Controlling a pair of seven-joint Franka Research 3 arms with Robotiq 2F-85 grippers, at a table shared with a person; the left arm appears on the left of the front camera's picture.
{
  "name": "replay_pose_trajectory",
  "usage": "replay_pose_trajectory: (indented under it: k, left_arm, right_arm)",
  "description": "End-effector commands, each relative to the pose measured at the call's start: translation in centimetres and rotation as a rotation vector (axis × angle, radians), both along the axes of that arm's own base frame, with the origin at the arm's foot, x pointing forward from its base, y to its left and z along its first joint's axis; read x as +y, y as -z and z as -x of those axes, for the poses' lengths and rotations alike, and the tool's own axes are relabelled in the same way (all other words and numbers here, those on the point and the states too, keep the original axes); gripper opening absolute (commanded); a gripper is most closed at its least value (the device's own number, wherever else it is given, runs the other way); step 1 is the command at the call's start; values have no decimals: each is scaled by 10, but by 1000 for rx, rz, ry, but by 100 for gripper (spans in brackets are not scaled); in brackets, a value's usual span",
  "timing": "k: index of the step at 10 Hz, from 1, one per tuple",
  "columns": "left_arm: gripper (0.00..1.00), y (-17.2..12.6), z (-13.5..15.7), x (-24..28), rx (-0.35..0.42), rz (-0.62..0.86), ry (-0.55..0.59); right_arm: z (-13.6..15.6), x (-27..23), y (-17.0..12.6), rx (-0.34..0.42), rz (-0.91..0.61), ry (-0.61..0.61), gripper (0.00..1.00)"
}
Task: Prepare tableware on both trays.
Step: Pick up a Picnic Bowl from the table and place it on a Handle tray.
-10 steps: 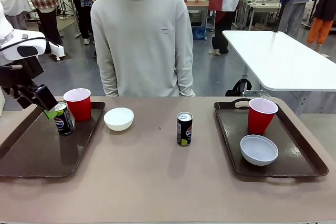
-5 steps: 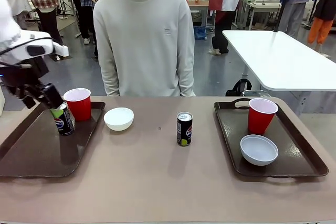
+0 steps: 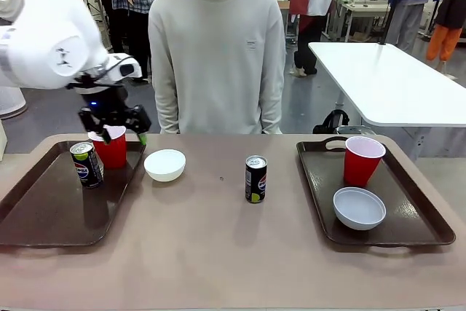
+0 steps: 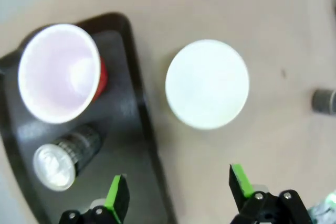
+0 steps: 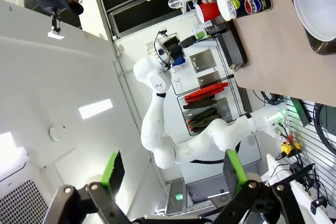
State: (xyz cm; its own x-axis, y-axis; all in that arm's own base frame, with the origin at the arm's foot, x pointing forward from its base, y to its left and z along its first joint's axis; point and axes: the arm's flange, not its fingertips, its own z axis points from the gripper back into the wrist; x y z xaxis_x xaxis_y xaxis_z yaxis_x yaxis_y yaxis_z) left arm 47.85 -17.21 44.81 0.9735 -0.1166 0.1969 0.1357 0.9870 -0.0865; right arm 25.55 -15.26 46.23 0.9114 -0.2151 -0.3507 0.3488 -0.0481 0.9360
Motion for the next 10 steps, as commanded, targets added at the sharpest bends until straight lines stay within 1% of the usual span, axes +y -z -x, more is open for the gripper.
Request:
replay_pose_trajectory:
  k: [1, 3, 4, 5, 6, 8, 9, 10]
  left_arm:
    - [100, 0, -7, -33, -25, -58, -101]
    - [100, 16, -11, -49, -26, -109, -148]
    - [100, 25, -12, -51, -16, -137, -155]
    - [100, 31, -12, -51, -7, -135, -150]
    - [100, 18, -8, -43, -17, -82, -112]
    - [100, 18, -8, -43, -17, -82, -112]
    - [100, 26, -9, -44, -9, -102, -116]
    - [100, 46, -17, -42, 22, -128, -146]
  right_arm:
    - [0, 4, -1, -15, -18, 0, 100]
    - [0, 4, -1, -15, -18, 0, 100]
    - [0, 4, -1, -15, -18, 0, 100]
    - [0, 4, -1, -15, -18, 0, 100]
    - [0, 4, -1, -15, -18, 0, 100]
    - [0, 4, -1, -15, -18, 0, 100]
    - [0, 4, -1, -15, -18, 0, 100]
    - [0, 4, -1, -15, -18, 0, 100]
